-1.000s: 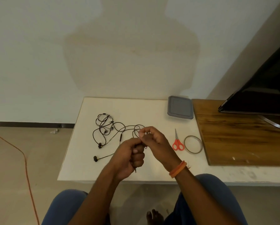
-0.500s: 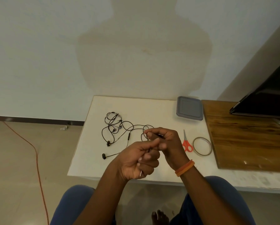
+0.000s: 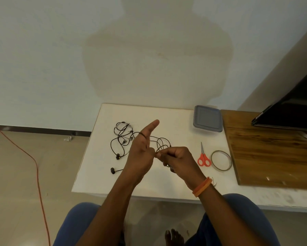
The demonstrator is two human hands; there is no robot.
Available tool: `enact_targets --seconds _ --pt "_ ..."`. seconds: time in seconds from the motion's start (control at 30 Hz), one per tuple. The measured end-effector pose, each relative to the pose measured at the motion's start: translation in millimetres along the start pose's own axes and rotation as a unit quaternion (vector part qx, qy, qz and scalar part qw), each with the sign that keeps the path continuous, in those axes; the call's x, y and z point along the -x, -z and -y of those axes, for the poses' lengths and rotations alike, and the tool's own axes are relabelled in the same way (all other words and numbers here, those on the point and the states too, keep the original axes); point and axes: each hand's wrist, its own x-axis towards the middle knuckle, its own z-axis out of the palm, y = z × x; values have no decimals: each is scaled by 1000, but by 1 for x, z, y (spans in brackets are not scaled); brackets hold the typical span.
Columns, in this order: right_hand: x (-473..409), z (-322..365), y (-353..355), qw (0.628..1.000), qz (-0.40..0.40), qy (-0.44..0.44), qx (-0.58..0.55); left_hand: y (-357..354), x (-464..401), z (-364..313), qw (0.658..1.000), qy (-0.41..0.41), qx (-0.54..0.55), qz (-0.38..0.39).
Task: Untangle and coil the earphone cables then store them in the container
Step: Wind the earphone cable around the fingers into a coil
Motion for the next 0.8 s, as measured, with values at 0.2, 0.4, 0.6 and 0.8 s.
enact_targets --seconds 0.2,0.4,0.6,0.8 --pt "9 -4 -8 970 72 132 191 -17 6 15 979 -23 -149 -137" --pt "9 -2 -4 949 34 213 229 -16 1 15 986 108 26 -127" --pt "6 5 14 932 -30 264 246 -16 14 9 990 89 -102 27" --pt "5 6 16 905 -96 320 265 -19 20 10 974 120 -92 167"
